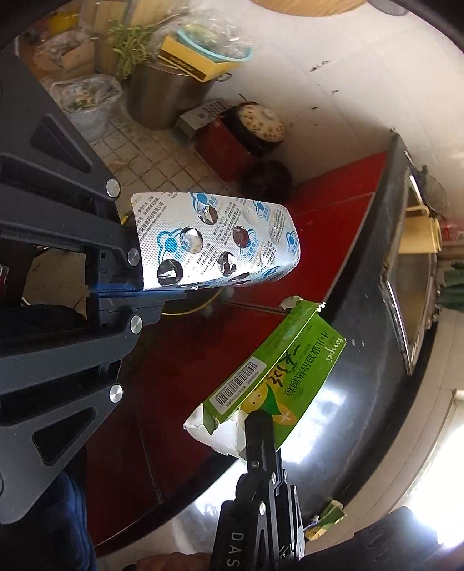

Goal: Collect trash
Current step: 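Carry blister pack and green box to the bin and release both inside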

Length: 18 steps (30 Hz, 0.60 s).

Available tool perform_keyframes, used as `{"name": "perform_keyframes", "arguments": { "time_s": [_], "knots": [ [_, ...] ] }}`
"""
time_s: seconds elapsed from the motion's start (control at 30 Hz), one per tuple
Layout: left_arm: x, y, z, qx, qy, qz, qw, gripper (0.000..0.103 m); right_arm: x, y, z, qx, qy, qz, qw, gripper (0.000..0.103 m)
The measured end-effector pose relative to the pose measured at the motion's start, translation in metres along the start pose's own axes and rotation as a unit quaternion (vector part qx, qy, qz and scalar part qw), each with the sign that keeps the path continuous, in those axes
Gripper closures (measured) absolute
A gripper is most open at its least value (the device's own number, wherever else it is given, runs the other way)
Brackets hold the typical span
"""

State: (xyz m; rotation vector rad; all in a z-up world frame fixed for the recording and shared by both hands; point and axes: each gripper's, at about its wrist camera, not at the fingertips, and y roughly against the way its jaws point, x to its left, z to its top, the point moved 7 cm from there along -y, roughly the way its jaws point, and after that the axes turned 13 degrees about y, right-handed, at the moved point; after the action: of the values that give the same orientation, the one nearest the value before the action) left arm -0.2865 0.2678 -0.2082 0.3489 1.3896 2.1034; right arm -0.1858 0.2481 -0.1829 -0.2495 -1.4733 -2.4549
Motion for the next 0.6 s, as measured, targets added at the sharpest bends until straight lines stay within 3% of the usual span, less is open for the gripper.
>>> {"name": "perform_keyframes", "arguments": {
  "time_s": [0.33, 0.6],
  "knots": [
    [0.052, -0.081, -0.016, 0.056, 0.053, 0.004, 0.9970, 0.103, 0.011, -0.104, 0.020, 0.078, 0.018, -0.007, 0.997, 0.100],
    [0.070, -0.124, -0.009, 0.082, 0.067, -0.015, 0.9942, 0.103, -0.004, -0.145, 0.028, 0.100, 0.011, -0.016, 0.995, 0.100]
  ]
}}
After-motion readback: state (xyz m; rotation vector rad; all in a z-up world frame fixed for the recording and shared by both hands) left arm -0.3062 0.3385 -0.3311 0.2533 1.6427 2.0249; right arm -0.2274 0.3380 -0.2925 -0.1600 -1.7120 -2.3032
